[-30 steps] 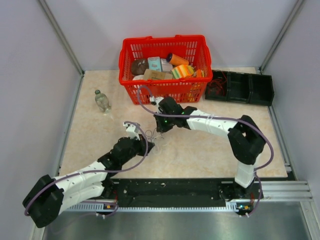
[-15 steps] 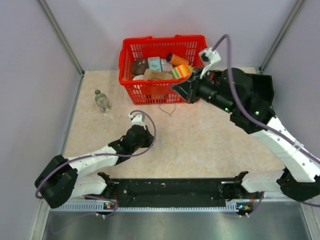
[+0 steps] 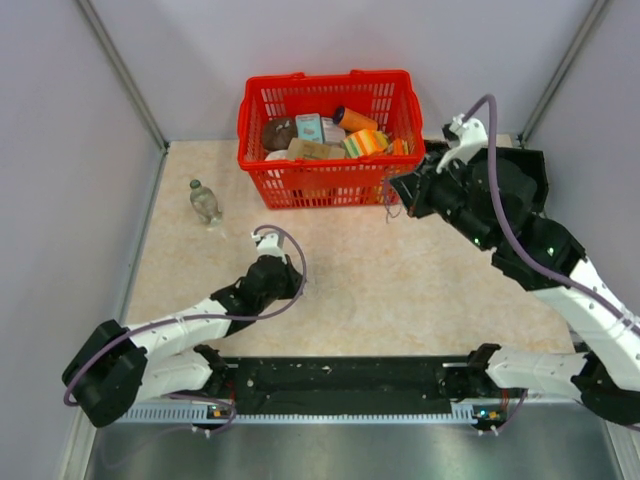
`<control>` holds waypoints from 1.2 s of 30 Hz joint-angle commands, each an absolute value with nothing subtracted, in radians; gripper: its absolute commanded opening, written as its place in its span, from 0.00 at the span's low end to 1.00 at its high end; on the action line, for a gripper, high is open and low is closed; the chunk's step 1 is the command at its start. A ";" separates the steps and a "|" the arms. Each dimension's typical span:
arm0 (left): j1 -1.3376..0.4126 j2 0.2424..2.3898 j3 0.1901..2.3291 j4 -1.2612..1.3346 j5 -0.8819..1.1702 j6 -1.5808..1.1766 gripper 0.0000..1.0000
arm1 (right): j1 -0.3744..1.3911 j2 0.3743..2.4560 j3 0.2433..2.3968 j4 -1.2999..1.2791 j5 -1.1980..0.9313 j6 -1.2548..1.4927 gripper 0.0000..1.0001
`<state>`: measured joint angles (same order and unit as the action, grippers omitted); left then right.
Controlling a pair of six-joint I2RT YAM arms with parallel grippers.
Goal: Untangle the cables
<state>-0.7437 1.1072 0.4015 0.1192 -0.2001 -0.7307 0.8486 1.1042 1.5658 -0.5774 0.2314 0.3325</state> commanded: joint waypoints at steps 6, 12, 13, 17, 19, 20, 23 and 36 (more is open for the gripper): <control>-0.742 1.081 0.388 0.179 -0.187 -0.721 0.00 | 0.541 0.931 1.272 -0.640 0.433 0.435 0.00; -0.742 1.069 0.371 0.210 -0.160 -0.704 0.00 | 0.243 1.043 1.239 -0.557 0.371 0.531 0.00; -0.742 1.063 0.365 0.215 -0.156 -0.706 0.00 | 0.191 1.081 1.242 -0.528 0.336 0.550 0.00; -0.744 1.026 0.331 0.242 -0.152 -0.701 0.00 | 0.034 1.241 1.278 -0.418 0.215 0.618 0.00; -0.742 1.008 0.316 0.265 -0.144 -0.698 0.00 | -0.036 1.333 1.317 -0.385 0.172 0.635 0.00; -0.742 1.002 0.308 0.273 -0.140 -0.695 0.00 | -0.052 1.380 1.342 -0.367 0.155 0.638 0.00; -0.742 0.988 0.298 0.287 -0.127 -0.686 0.00 | -0.086 1.512 1.449 -0.344 0.129 0.629 0.00; -0.742 0.954 0.268 0.310 -0.135 -0.689 0.00 | -0.107 1.850 1.715 -0.362 0.193 0.541 0.00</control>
<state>-0.7437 0.9752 0.2775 0.2455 -0.1349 -0.7017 -0.0971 1.7954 1.6650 -0.3798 0.1680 0.5705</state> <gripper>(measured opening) 0.012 0.009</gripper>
